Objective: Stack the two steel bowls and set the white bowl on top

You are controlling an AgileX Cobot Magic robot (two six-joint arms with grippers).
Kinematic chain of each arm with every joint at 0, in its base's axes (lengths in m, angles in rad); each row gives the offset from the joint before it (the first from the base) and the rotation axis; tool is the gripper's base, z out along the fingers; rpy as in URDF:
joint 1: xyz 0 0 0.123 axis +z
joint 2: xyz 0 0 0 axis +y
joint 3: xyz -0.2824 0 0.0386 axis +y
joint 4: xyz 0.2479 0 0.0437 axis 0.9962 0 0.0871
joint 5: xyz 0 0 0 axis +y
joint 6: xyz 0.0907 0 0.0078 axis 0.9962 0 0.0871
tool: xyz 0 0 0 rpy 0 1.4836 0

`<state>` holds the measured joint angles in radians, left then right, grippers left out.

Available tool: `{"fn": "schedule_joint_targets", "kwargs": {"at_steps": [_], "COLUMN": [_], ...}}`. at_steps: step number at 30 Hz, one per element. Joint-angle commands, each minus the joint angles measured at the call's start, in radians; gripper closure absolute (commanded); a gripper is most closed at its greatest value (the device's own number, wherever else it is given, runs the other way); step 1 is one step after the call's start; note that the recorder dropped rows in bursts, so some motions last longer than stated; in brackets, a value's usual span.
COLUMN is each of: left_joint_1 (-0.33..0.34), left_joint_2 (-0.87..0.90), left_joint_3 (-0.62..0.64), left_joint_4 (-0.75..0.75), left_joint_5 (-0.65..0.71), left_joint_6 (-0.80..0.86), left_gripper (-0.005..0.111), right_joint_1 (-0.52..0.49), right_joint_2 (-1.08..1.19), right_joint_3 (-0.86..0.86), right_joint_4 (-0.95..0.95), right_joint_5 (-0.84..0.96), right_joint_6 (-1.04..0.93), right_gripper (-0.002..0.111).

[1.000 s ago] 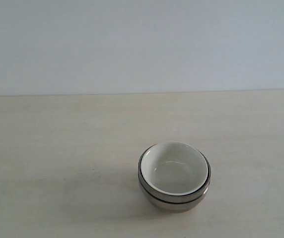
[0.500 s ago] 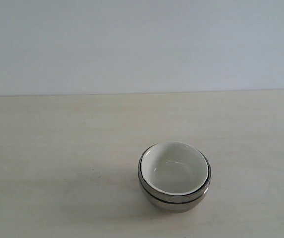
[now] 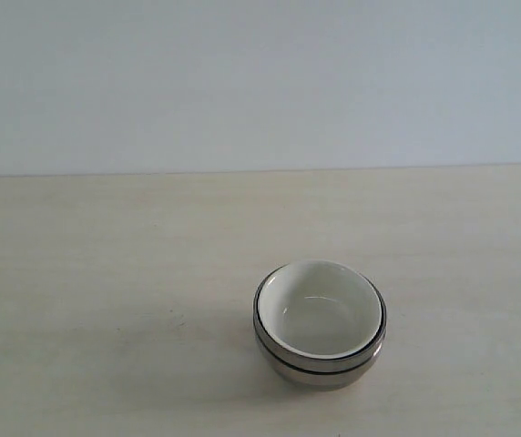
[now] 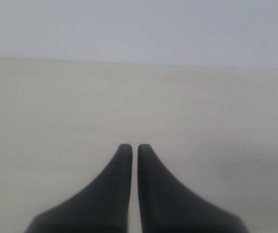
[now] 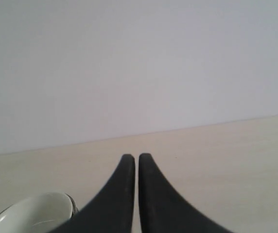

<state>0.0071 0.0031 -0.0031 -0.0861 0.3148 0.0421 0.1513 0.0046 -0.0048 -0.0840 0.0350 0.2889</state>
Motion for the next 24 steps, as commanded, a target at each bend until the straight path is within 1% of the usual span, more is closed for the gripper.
{"fn": "schedule_joint_targets", "kwargs": {"at_steps": [1, 6, 14, 18, 21, 24], "left_joint_1": [-0.005, -0.005, -0.005, -0.005, -0.005, -0.005], "left_joint_2": [-0.003, -0.003, -0.003, -0.003, -0.003, -0.003], "left_joint_3": [0.003, 0.003, 0.003, 0.003, 0.003, 0.003], "left_joint_4": [0.0, 0.0, 0.0, 0.0, 0.0, 0.0], "left_joint_5": [-0.008, -0.008, -0.008, -0.008, -0.008, -0.008], "left_joint_6": [-0.005, -0.005, -0.005, -0.005, -0.005, -0.005], "left_gripper": [0.103, 0.103, 0.103, 0.103, 0.103, 0.103], "right_joint_1": [-0.003, -0.003, -0.003, -0.003, -0.003, -0.003], "right_joint_2": [-0.005, -0.005, -0.005, -0.005, -0.005, -0.005], "right_joint_3": [0.005, 0.005, 0.005, 0.005, 0.005, 0.005], "right_joint_4": [0.011, 0.022, 0.051, 0.056, 0.121, 0.139], "right_joint_5": [0.004, 0.033, 0.191, 0.212, 0.232, 0.232], "right_joint_6": [-0.009, -0.009, -0.007, -0.007, -0.007, -0.007], "right_gripper": [0.108, 0.108, 0.108, 0.108, 0.108, 0.108]}}
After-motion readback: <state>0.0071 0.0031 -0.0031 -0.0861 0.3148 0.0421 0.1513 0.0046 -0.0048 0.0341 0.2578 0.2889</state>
